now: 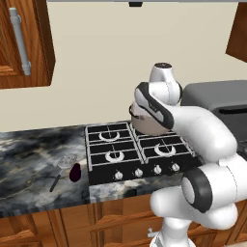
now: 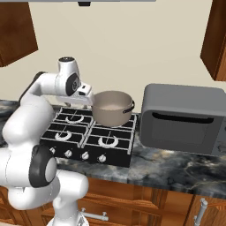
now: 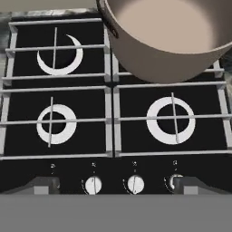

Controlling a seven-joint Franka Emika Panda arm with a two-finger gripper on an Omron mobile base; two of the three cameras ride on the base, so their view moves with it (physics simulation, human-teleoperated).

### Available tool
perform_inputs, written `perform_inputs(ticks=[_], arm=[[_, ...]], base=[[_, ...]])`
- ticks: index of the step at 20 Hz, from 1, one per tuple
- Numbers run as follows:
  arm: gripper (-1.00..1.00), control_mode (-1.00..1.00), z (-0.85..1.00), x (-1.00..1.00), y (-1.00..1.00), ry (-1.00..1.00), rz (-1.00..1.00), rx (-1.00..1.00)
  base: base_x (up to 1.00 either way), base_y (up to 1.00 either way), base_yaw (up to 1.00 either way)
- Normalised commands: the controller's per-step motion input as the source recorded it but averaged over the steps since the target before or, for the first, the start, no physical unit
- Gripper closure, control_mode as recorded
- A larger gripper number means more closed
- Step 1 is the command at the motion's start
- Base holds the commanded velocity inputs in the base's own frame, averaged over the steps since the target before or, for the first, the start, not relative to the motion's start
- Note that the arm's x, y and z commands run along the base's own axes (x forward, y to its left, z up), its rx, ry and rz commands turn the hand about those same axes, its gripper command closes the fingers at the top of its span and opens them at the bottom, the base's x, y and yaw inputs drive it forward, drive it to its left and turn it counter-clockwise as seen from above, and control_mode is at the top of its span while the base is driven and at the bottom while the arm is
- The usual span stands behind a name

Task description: Put the lemon wedge and eggplant in the pot. Retrieve the spatula and lightly stir the vegetables in the pot.

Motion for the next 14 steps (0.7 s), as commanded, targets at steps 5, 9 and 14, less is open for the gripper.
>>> perform_inputs(ticks=[5, 9, 14], arm=[[-1.0, -1.0, -0.02, -0.42, 0.66, 0.07, 0.0, 0.0], [-1.0, -1.0, -0.11, -0.3, 0.68, 0.05, 0.0, 0.0], [-1.0, -1.0, -0.17, -0.26, 0.7, 0.05, 0.0, 0.0]], base=[[0.0, 0.0, 0.0], [0.0, 0.0, 0.0], [0.0, 0.0, 0.0]])
